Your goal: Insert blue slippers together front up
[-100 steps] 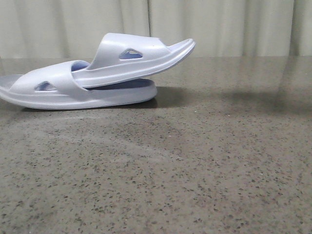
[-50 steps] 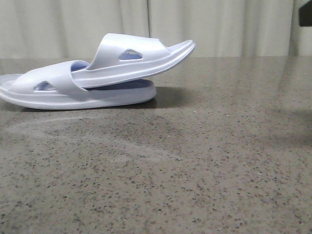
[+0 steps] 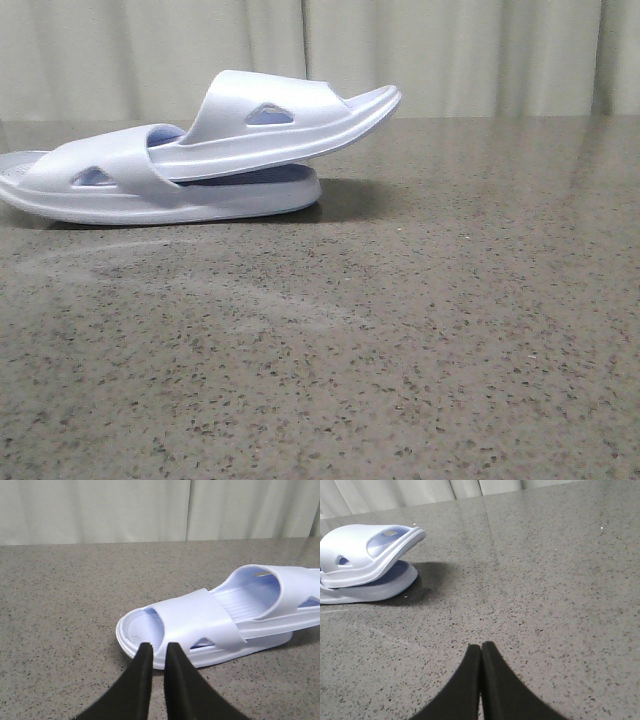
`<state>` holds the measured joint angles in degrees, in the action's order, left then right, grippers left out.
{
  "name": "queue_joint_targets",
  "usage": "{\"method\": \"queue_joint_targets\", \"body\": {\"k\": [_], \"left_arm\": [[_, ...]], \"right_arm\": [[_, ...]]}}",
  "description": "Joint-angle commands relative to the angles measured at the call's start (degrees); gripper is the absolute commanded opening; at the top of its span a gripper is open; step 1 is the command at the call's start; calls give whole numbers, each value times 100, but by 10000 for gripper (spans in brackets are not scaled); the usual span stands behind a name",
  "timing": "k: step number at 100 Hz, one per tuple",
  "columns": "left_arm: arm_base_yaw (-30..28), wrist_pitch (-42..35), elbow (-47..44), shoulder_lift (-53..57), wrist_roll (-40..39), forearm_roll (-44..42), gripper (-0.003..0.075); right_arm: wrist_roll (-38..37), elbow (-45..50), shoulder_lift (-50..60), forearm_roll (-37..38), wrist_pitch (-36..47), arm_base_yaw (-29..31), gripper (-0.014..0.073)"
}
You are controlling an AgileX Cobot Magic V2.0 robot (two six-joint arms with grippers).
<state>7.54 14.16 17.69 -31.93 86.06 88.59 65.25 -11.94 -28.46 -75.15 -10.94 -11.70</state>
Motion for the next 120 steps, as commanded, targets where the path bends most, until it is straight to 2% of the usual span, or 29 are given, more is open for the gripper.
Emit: {"method": "queue_joint_targets", "body": {"k": [1, 11, 94, 107, 111, 114, 120], "left_arm": [[56, -6, 131, 30, 9, 189, 16], [56, 6, 131, 30, 9, 385, 16], [56, -5, 131, 8, 9, 389, 15], [56, -494, 67, 146, 9, 621, 15], [56, -648, 39, 169, -118, 530, 16], [56, -697, 23, 198, -363, 159, 15], [56, -801, -28, 350, -1574, -998, 15]], "right_arm": [[2, -126, 9, -120, 24, -11, -78], [2, -126, 9, -120, -6, -11, -78], [2, -126, 9, -120, -5, -11, -78], [2, -126, 9, -120, -5, -11, -78], [2, -126, 9, -120, -5, -11, -78], [2, -126, 9, -120, -5, -11, -78], [2, -126, 9, -120, -5, -11, -78]]}}
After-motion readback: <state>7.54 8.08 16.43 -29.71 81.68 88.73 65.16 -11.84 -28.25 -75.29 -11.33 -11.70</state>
